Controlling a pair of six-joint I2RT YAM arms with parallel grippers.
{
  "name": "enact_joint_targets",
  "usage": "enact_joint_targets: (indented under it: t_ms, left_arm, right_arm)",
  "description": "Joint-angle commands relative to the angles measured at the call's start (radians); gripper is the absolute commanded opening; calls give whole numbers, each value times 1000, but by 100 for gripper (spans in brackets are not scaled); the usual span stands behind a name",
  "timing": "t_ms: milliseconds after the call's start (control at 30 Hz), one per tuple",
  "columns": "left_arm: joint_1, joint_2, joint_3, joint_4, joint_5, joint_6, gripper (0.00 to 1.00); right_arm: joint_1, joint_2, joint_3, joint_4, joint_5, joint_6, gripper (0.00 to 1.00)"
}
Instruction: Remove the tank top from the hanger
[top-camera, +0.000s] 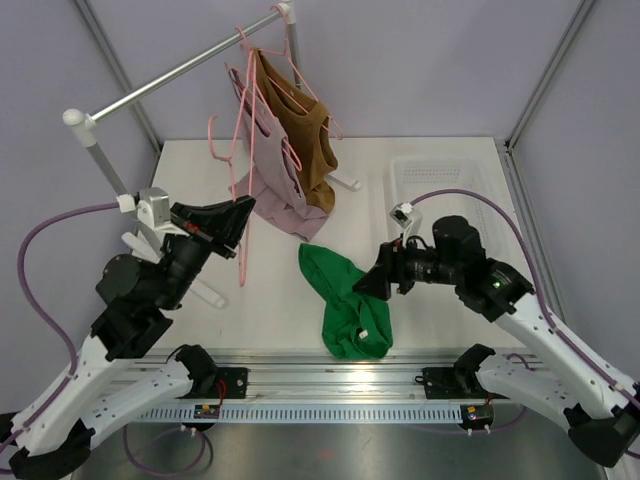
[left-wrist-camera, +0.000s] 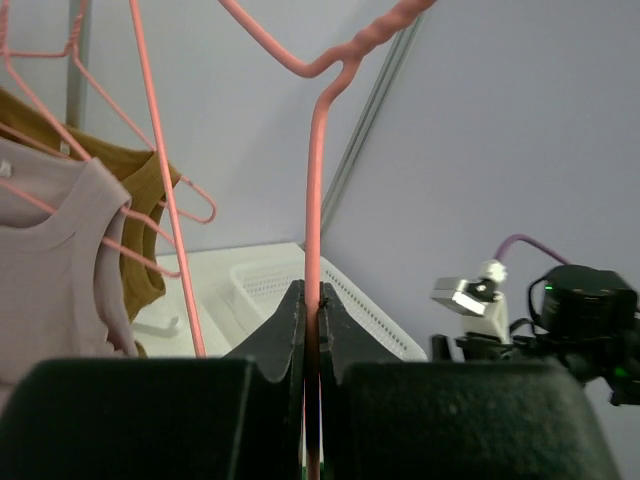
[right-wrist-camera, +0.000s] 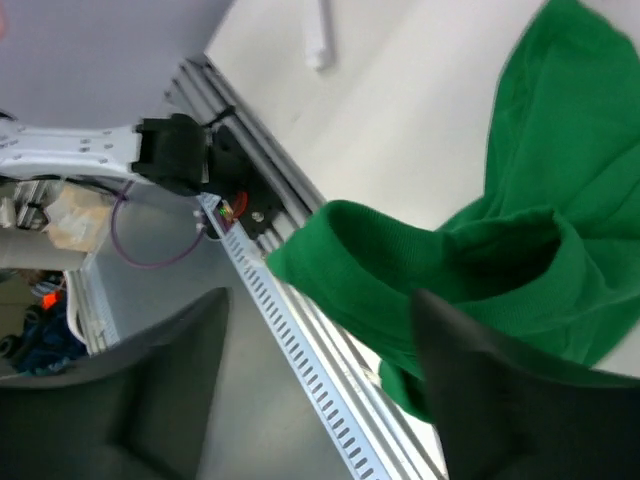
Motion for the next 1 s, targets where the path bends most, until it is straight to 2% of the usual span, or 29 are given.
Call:
enact_joint_targets:
  t_ms: [0, 33, 133, 200, 400, 533, 633, 700, 767, 800, 833, 967]
  left_arm:
    - [-6, -76, 0, -237, -86, -81, 0]
    - [-6, -101, 0, -282, -103, -101, 0]
    - [-6, -121, -6, -442, -197, -179, 0]
    - [-6, -130, -6, -538, -244, -250, 0]
    - [-6, -130, 3, -688, -443, -437, 0]
    - [-4, -34, 78, -688, -560, -412, 0]
    - [4, 70, 178, -672, -707, -399, 0]
    - [57, 131, 272, -636, -683, -356, 0]
    - [126, 223, 339, -629, -582, -357, 0]
    - [207, 247, 389, -635, -545, -372, 0]
    - [250, 290, 409, -628, -453, -379, 0]
    - [381, 373, 486, -580, -347, -389, 0]
  right_arm:
    - [72, 83, -31, 50, 209, -3, 89]
    - [73, 117, -31, 47, 287, 3, 99]
    - [73, 163, -34, 53, 431, 21, 100]
    - [73, 186, -22, 56, 475, 35, 99]
    - [73, 209, -27, 106, 463, 64, 99]
    - [73, 203, -25, 106, 461, 70, 100]
    - [72, 185, -30, 96, 455, 69, 99]
    - [73, 182, -31, 87, 452, 63, 100]
    - [73, 173, -31, 68, 447, 50, 99]
    - [73, 168, -33, 63, 440, 49, 100]
    - [73, 157, -34, 54, 436, 46, 100]
    - [73, 130, -34, 34, 433, 41, 99]
